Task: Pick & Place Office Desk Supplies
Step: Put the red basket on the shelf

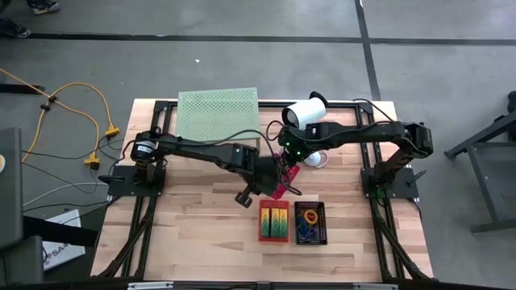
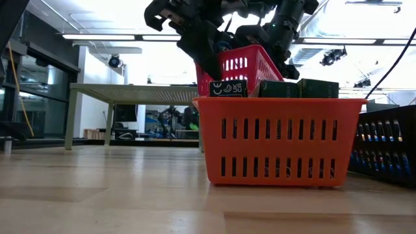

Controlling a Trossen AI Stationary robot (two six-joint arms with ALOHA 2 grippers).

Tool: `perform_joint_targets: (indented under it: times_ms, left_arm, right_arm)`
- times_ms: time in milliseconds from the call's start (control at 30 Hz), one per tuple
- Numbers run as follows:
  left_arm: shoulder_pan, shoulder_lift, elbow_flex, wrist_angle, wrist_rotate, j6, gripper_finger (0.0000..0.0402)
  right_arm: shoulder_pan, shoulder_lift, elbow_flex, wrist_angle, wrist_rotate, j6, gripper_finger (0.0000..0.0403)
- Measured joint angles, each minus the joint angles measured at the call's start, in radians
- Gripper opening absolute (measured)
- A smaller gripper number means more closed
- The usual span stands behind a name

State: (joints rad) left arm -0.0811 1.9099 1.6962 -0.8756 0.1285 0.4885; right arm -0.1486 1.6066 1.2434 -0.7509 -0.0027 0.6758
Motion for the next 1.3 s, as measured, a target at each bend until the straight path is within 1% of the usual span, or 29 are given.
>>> perform_joint_targets:
  times_ms: [100,200,633,1167,1300]
  left_arm:
    - [-0.008,0.000,0.000,0.000,-0.009,0.005,0.0001]
    - [-0.012,0.000,0.000,0.000,-0.019,0.012,0.0001]
    - [-0.015,0.000,0.000,-0.001,-0.022,0.012,0.0001]
    - [-0.014,-0.001,0.000,0.010,-0.020,0.012,0.0001]
    - [-0.014,-0.001,0.000,0.007,-0.005,0.012,0.0001]
  right_arm:
    - [0.000,0.000,0.000,0.000,-0.007,0.000,0.0099]
    - [0.000,0.000,0.000,0.000,-0.037,0.001,0.0099]
    - [0.003,0.000,0.000,-0.010,-0.103,-0.018,0.0099]
    - [0.011,-0.025,0.000,-0.078,-0.104,-0.023,0.0099]
    - [0.018,-0.024,0.000,-0.088,-0.124,-0.020,0.0099]
